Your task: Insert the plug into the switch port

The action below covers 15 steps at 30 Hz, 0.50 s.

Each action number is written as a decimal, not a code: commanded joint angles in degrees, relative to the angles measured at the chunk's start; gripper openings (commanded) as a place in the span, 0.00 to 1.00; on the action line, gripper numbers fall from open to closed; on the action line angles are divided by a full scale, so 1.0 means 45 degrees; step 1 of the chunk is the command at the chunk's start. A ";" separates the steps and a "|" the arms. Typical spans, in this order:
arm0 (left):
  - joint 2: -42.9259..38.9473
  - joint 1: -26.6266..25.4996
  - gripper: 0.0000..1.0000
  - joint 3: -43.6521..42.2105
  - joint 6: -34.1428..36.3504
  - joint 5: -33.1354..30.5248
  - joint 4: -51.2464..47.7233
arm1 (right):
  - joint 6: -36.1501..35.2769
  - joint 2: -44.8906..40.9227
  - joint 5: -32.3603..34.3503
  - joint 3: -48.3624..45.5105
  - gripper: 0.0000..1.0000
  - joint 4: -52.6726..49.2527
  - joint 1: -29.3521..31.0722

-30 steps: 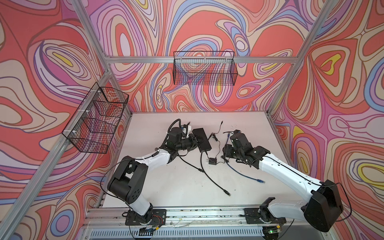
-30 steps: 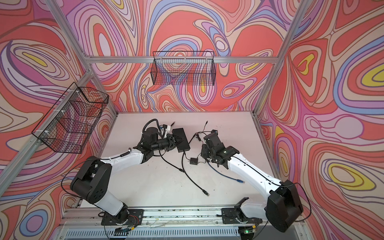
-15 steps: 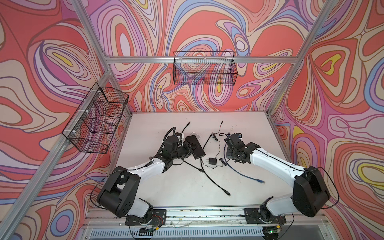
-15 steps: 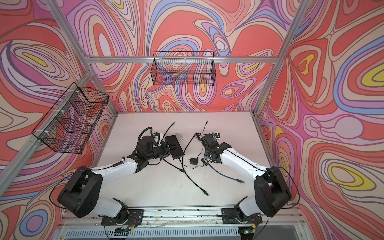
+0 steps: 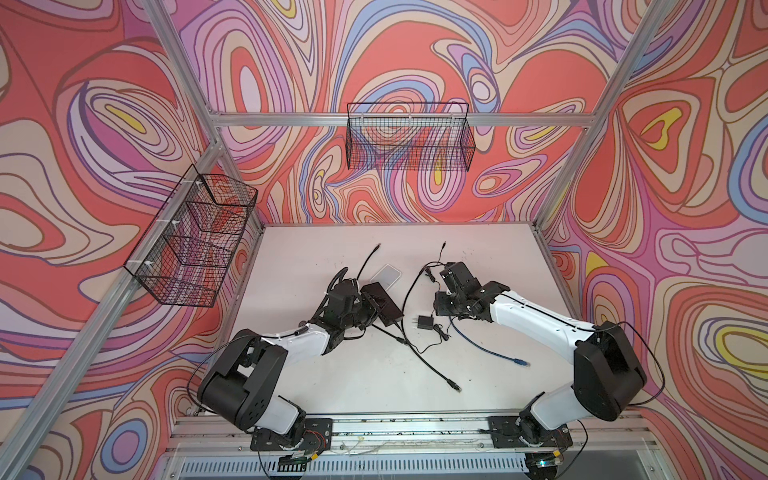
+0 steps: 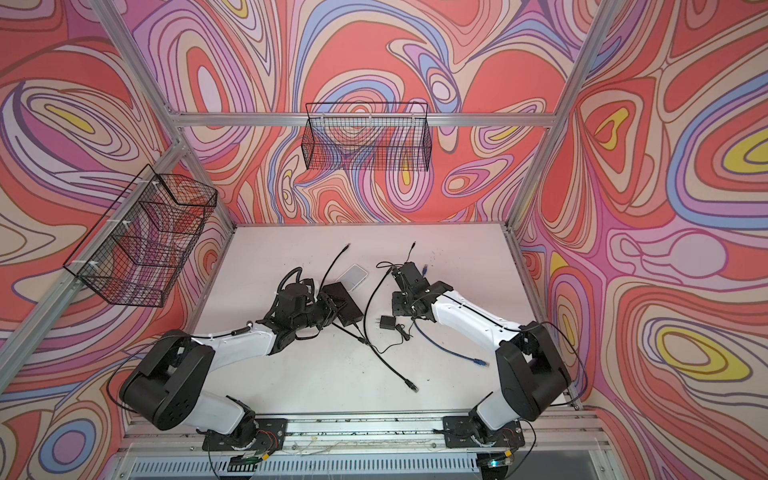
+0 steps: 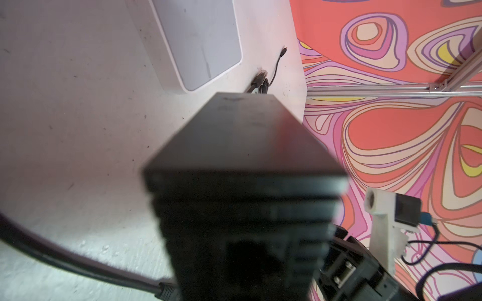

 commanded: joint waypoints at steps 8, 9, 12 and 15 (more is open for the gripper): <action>0.0928 -0.0022 0.29 -0.0429 -0.0866 -0.0337 0.1283 | -0.1053 0.0552 -0.2220 0.0318 0.57 0.1327 0.0746; 0.0985 -0.0028 0.33 -0.0427 -0.0913 -0.0377 0.1137 | -0.1121 0.0610 -0.2428 0.0342 0.59 0.1441 0.0852; 0.1104 0.0006 0.40 -0.0931 -0.0884 -0.0394 0.1114 | -0.1264 0.0839 -0.2905 0.0351 0.62 0.1930 0.1175; 0.1164 0.0010 0.57 -0.1141 -0.0896 -0.0399 0.1224 | -0.1274 0.1214 -0.3173 0.0496 0.62 0.2168 0.1371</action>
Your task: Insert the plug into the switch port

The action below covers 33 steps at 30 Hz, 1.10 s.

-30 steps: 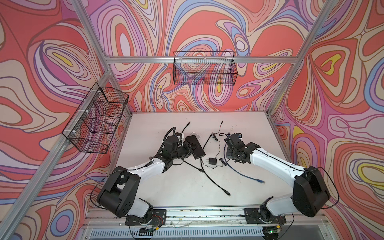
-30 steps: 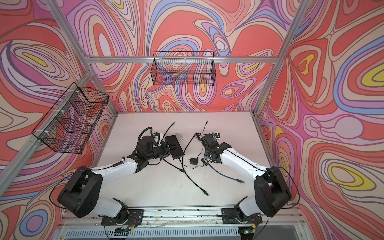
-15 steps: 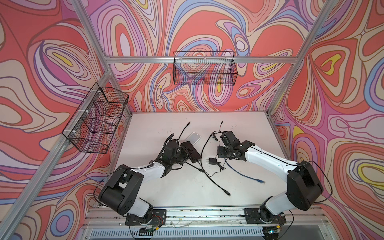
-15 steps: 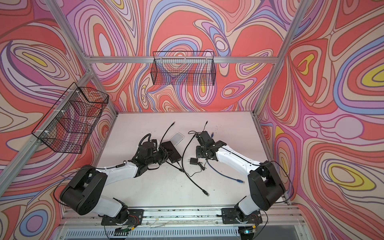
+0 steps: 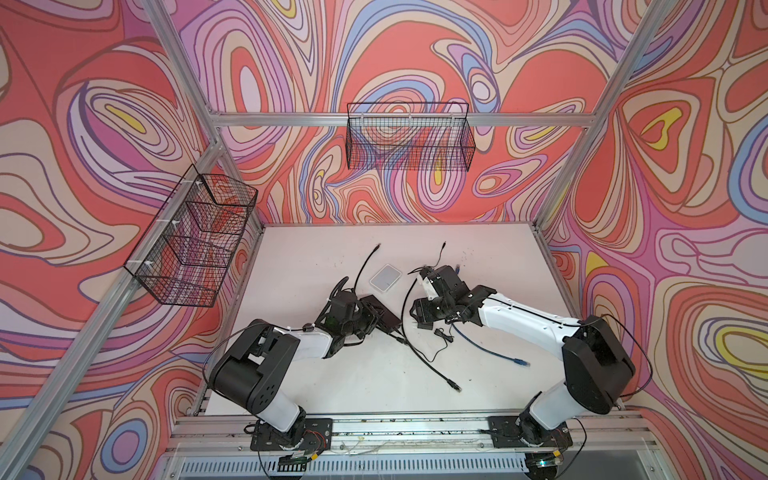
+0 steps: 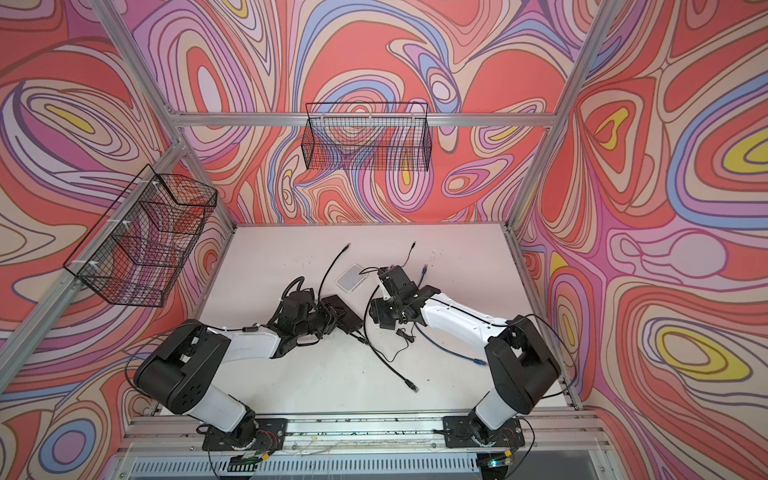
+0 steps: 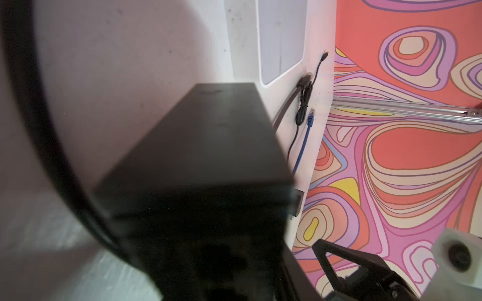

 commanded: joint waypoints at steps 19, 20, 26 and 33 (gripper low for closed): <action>-0.2934 0.1722 0.93 -0.1254 0.1356 -0.0119 -0.3075 | -0.1150 0.3476 0.0570 0.3024 0.67 -0.0498 0.1729; -0.3454 0.1923 0.93 -0.1222 0.1669 -0.0179 -0.3828 | -0.1247 0.3709 0.0657 0.3257 0.67 -0.0635 0.1784; -0.5919 0.2800 0.98 -0.0238 0.3911 -0.0680 -0.7829 | -0.1911 0.4884 0.1264 0.4498 0.71 -0.1450 0.2231; -0.5880 0.3738 0.98 0.0192 0.5033 0.0507 -0.8705 | -0.2692 0.5761 0.1758 0.5514 0.75 -0.2221 0.2669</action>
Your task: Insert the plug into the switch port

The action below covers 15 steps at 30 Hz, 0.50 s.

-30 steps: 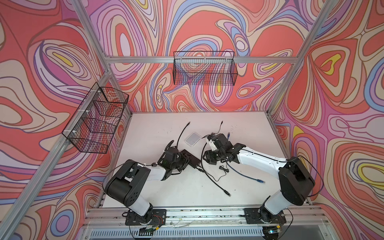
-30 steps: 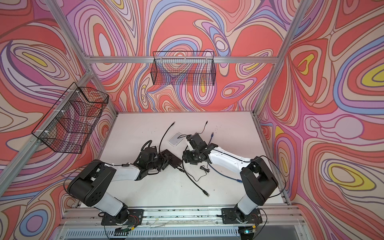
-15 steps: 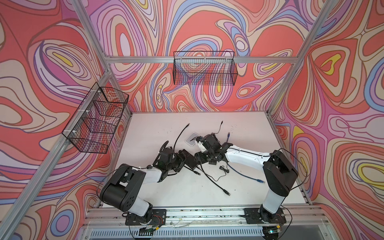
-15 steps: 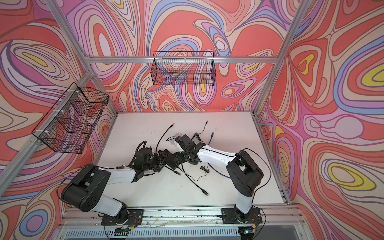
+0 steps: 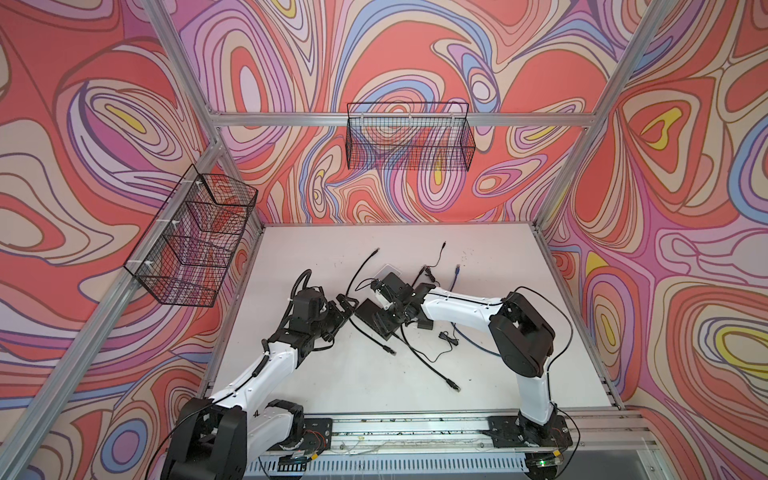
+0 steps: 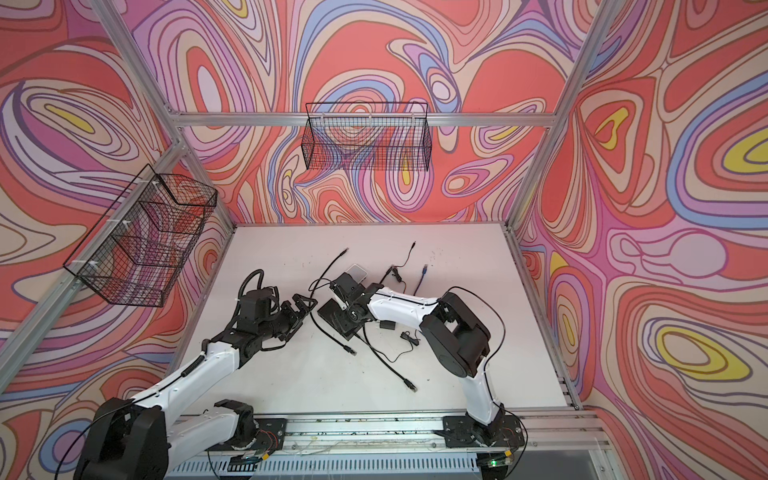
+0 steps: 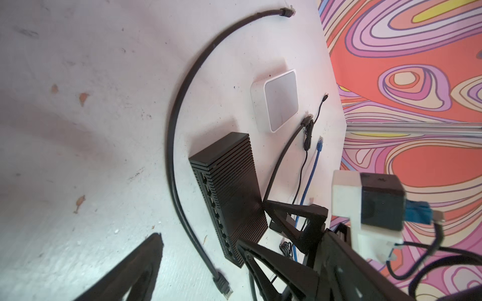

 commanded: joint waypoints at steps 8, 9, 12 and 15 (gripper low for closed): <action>0.0173 0.0687 0.98 -0.0009 0.1079 0.1091 -0.1180 | -0.0973 0.0713 0.1210 0.0687 0.85 -0.1171 0.0212; 0.0201 0.0687 0.98 0.0030 0.1116 0.1150 -0.1184 | -0.1050 0.0736 0.1220 0.0648 0.86 -0.1152 0.0231; 0.0280 0.0710 0.98 0.0128 0.1234 0.1345 -0.1166 | -0.1263 0.0867 0.1310 0.0703 0.86 -0.1241 0.0223; 0.0432 0.0708 0.98 0.0642 0.1459 0.1582 -0.1254 | -0.1528 0.1095 0.1318 0.0859 0.86 -0.1368 0.0216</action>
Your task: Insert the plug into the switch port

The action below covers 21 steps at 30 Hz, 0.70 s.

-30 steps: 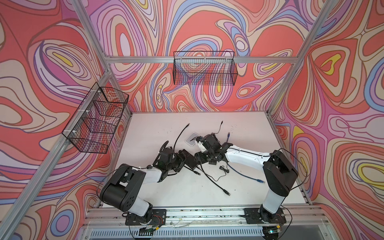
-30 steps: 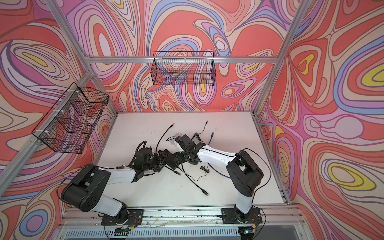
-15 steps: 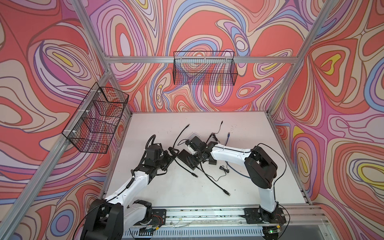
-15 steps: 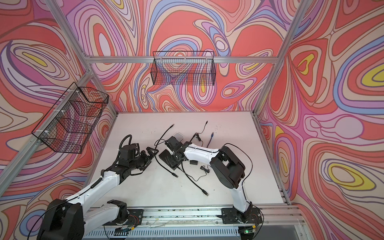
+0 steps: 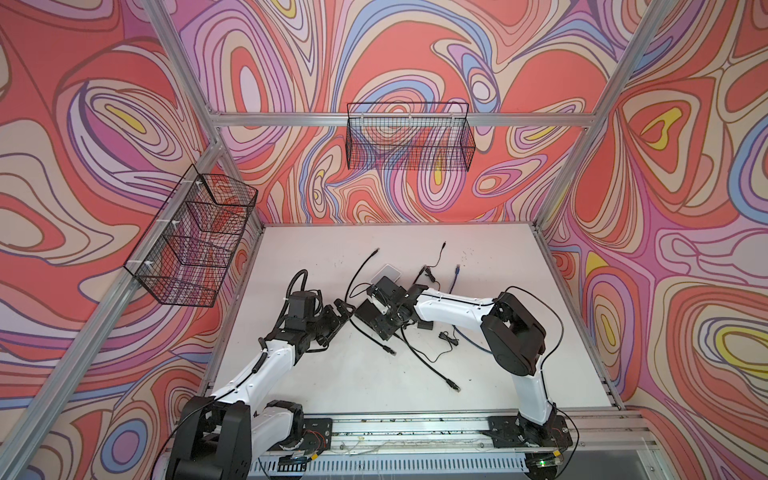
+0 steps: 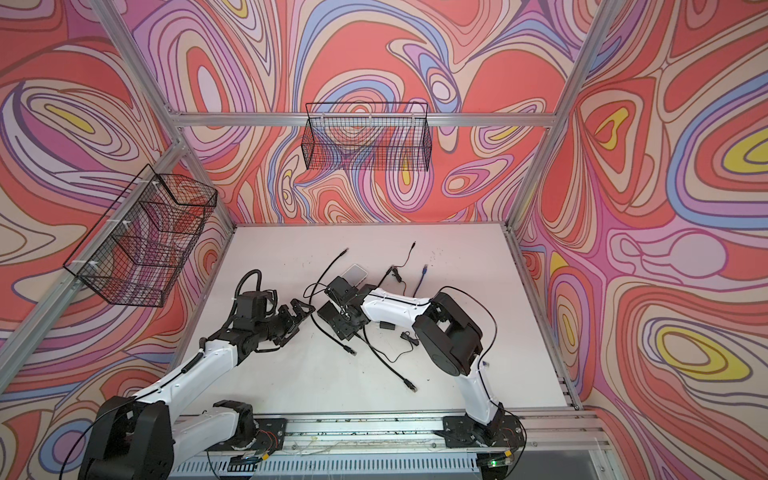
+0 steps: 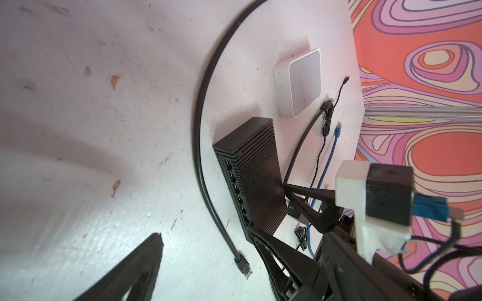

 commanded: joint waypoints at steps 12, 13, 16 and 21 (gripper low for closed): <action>0.0606 0.0099 0.96 0.1714 0.1488 0.1050 -0.1822 | -0.2276 -0.0311 0.1189 -0.0924 0.63 0.1503 0.0043; 0.0594 0.0105 0.96 0.1711 0.1518 0.1129 -0.1872 | -0.2590 -0.0661 0.1190 -0.1190 0.62 0.1812 0.0033; 0.0431 0.0109 0.95 0.1730 0.1559 0.1531 -0.2022 | -0.3896 -0.1559 0.0899 -0.1634 0.55 0.2046 0.0033; -0.0365 0.0114 0.95 0.2198 0.1868 0.1977 -0.3072 | -0.5792 -0.3653 0.0296 -0.3346 0.55 0.3158 0.0037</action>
